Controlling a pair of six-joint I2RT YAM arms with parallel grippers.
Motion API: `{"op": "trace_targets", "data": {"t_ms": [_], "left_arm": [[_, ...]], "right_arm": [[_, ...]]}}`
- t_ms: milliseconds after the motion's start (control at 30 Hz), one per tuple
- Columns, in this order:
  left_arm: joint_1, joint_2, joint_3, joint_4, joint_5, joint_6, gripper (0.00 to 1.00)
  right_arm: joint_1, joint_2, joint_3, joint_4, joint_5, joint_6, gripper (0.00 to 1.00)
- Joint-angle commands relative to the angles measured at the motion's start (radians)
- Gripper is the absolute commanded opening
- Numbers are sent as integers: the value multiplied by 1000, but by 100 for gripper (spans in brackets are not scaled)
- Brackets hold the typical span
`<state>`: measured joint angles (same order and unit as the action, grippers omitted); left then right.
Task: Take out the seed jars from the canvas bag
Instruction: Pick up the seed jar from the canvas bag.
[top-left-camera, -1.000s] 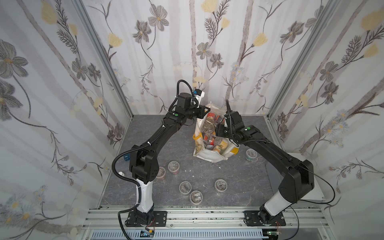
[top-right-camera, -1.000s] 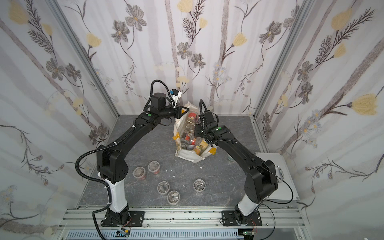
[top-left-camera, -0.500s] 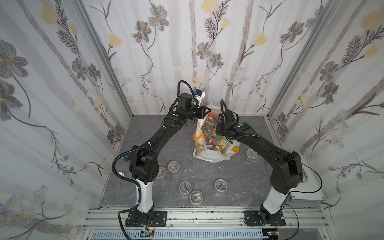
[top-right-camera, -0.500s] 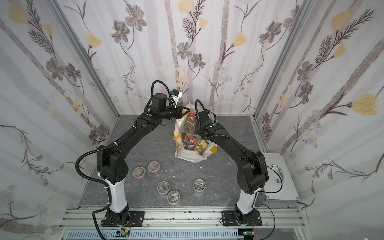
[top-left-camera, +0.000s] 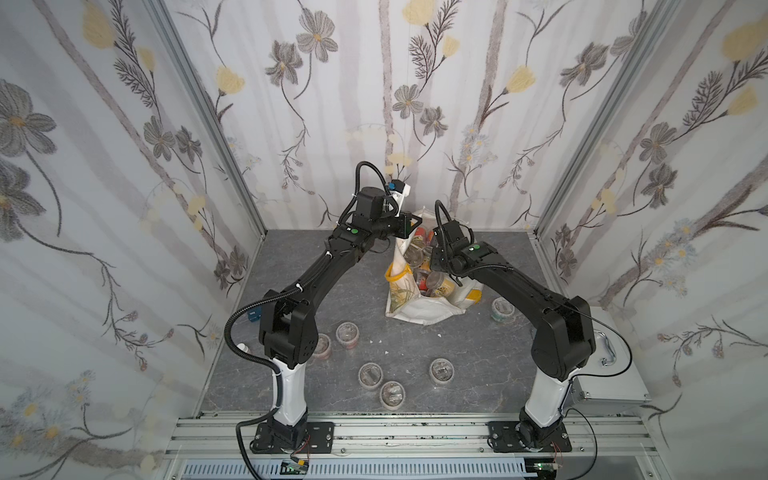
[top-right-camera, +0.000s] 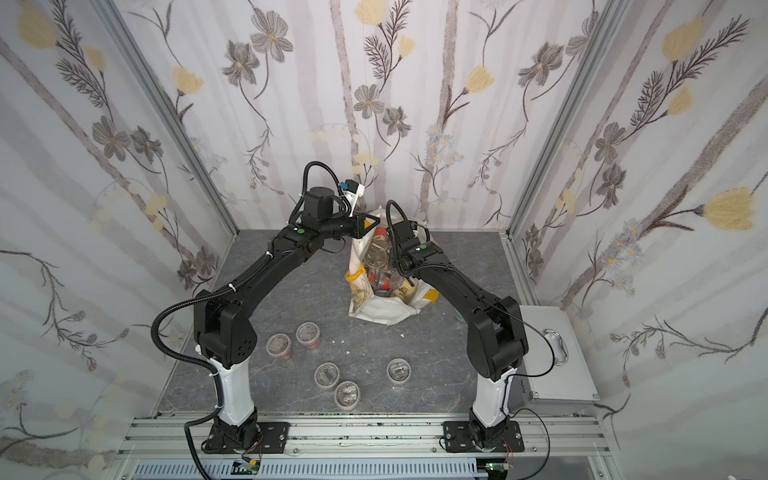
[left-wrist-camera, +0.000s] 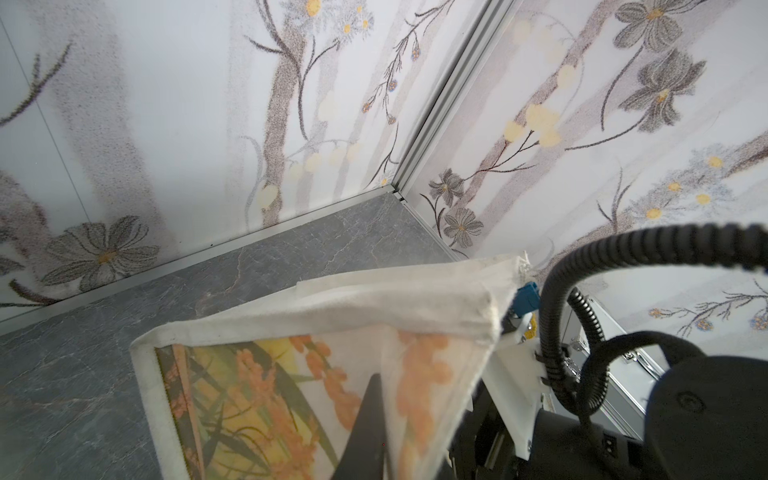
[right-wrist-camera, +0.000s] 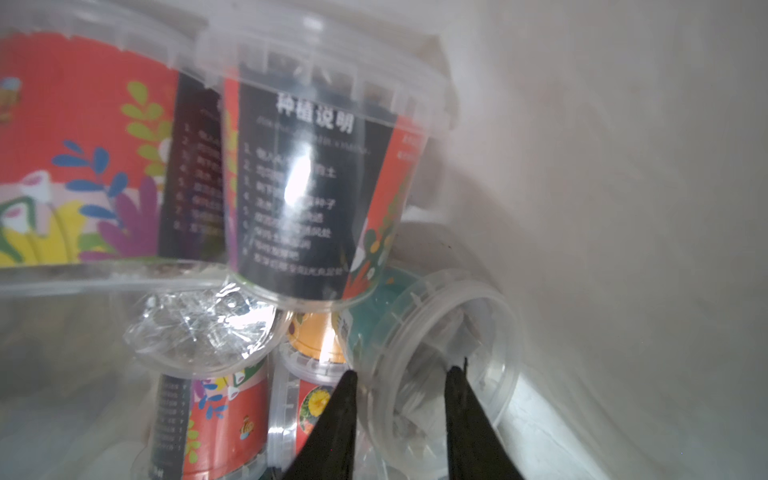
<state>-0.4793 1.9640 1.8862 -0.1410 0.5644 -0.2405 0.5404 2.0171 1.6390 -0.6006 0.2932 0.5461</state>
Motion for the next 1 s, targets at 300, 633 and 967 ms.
{"op": "trace_targets", "data": {"t_ms": [300, 633, 967], "left_arm": [[-1, -13, 0, 156, 16, -7, 0], [1, -6, -15, 134, -63, 12, 0], [29, 10, -29, 145, -107, -9, 0]], "right_arm": [[2, 11, 55, -46, 53, 17, 10], [9, -123, 51, -87, 34, -16, 4], [19, -340, -2, -231, -43, -50, 4]]}}
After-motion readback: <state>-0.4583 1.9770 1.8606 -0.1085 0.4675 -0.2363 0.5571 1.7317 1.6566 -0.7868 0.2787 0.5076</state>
